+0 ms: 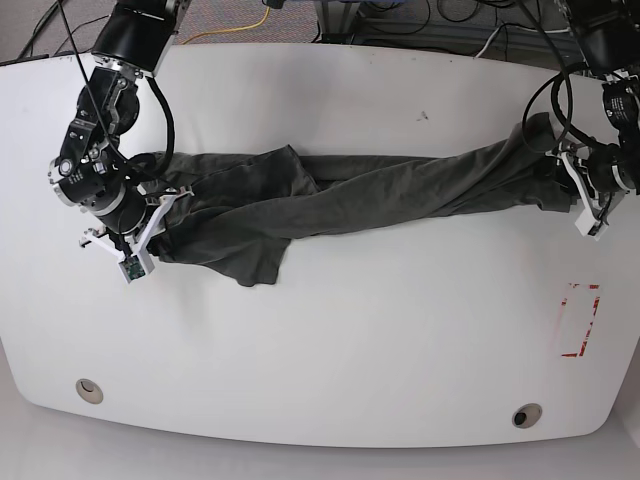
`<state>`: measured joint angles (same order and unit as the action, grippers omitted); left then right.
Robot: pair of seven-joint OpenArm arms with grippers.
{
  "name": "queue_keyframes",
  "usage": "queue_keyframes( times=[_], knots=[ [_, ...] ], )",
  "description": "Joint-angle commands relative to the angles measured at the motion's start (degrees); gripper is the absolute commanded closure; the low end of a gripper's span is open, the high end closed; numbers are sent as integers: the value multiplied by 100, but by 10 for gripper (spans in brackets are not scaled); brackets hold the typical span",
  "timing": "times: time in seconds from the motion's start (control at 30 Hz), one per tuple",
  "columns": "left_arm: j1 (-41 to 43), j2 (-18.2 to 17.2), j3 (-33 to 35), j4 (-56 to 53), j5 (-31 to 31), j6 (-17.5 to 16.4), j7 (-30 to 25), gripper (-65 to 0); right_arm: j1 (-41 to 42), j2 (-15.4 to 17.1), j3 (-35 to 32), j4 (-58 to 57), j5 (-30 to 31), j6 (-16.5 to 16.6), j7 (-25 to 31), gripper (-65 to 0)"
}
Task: Layout the t-shirt on the table in an organized manner, then fold the t-shirt properly
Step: 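Lift the held shirt ends with both grippers, raising the shirt off the table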
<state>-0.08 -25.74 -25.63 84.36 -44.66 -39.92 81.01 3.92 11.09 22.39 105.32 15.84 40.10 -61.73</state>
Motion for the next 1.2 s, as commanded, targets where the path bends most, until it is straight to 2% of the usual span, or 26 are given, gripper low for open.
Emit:
queue_keyframes(
  times=[0.0,0.47,0.8,0.9,1.03,1.17],
  knots=[
    [-137,-121,62,-80,-101,-8,-101,-346,104,73,16,92,65,-10,130,-65],
    [-93,-165,765,-141,-74,-8,-101,-344,87,73,24,92,65,-10,130,-65],
    [197,-174,800,-106,-83,-8,-101,-342,104,73,24,92,65,-10,130,-65],
    [258,-174,800,-106,-92,-8,-101,-307,104,73,24,92,65,-10,130,-65],
    [267,-174,800,-106,-92,-8,-101,-226,104,73,24,92,65,-10,130,-65],
    [276,-174,800,-106,-92,-8,-101,-186,104,73,24,92,65,-10,130,-65]
  ],
)
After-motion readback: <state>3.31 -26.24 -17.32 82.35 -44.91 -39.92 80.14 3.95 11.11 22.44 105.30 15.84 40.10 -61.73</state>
